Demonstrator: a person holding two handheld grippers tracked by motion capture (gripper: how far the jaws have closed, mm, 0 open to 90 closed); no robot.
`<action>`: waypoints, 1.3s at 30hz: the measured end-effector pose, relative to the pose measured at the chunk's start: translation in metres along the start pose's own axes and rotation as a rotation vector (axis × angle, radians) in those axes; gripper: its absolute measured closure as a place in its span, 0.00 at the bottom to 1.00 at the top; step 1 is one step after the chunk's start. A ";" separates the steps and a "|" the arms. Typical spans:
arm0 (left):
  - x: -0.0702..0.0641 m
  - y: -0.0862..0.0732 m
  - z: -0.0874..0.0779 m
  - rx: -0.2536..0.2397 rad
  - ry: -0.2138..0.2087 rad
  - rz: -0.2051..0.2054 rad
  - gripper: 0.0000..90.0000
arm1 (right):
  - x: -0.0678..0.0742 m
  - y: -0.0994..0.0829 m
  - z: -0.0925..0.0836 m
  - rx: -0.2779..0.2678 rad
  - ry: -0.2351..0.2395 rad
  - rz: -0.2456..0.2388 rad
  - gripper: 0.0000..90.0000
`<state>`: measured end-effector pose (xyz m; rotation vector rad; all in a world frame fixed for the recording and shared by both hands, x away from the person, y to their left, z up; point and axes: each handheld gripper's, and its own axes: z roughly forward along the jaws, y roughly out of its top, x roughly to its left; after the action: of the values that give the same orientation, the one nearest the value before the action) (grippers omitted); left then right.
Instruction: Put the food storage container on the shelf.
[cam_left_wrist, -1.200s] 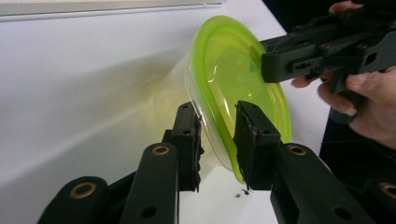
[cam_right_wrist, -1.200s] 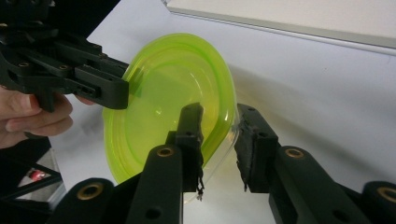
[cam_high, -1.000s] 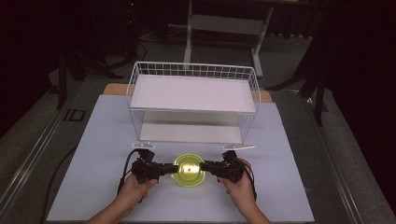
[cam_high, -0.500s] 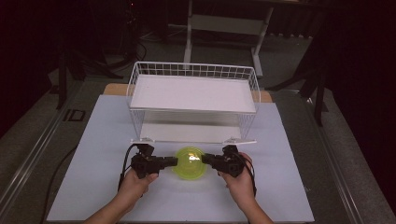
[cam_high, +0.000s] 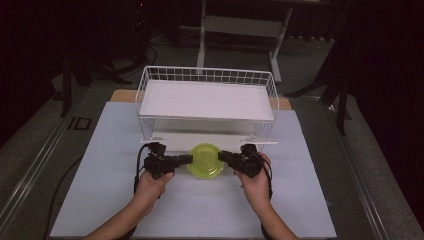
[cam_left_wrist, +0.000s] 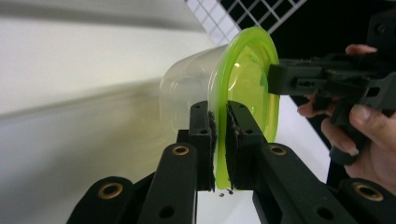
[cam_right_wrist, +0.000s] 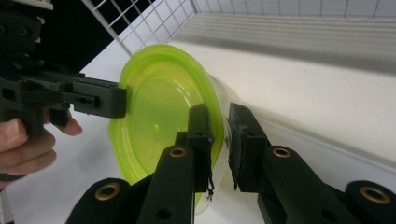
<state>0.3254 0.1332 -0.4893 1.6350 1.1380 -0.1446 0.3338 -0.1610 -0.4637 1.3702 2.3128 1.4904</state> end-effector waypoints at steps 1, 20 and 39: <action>0.001 0.001 0.001 -0.007 0.006 0.004 0.92 | -0.001 0.001 0.001 -0.003 -0.003 0.005 0.89; 0.026 0.012 0.020 -0.104 0.026 -0.009 0.92 | -0.020 0.011 0.026 -0.080 -0.044 -0.020 0.88; 0.043 0.024 0.039 -0.121 0.060 -0.111 0.90 | -0.042 0.014 0.050 -0.127 -0.071 0.090 0.87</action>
<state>0.3826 0.1284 -0.5141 1.4786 1.2600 -0.0961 0.3922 -0.1532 -0.4953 1.4845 2.1021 1.5568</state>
